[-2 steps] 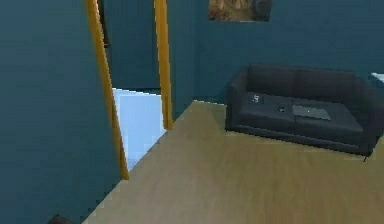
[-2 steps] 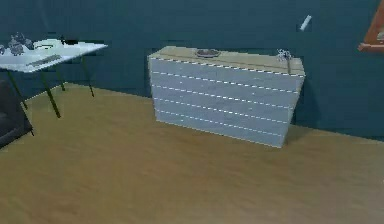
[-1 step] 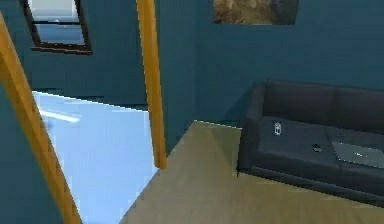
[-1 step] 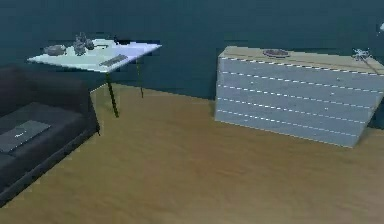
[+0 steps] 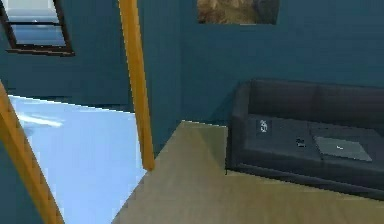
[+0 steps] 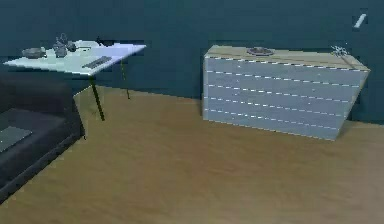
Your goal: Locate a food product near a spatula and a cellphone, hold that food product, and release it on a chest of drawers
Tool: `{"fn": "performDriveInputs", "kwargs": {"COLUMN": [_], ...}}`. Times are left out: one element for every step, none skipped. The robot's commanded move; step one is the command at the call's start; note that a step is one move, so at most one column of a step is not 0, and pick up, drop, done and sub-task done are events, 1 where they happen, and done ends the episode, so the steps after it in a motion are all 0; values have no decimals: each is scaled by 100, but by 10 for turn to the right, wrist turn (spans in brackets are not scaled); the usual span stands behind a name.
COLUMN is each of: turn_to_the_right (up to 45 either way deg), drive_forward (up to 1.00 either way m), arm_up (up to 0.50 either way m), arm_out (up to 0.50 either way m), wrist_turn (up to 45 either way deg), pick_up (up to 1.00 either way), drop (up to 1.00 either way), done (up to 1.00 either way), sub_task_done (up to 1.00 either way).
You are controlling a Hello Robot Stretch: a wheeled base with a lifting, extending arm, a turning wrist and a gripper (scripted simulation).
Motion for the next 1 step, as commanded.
{"fn": "performDriveInputs", "kwargs": {"turn_to_the_right": [0], "drive_forward": [90], "arm_up": [0], "arm_out": [0], "wrist_turn": [0], "pick_up": [0], "drop": [0], "done": [0], "sub_task_done": [0]}}
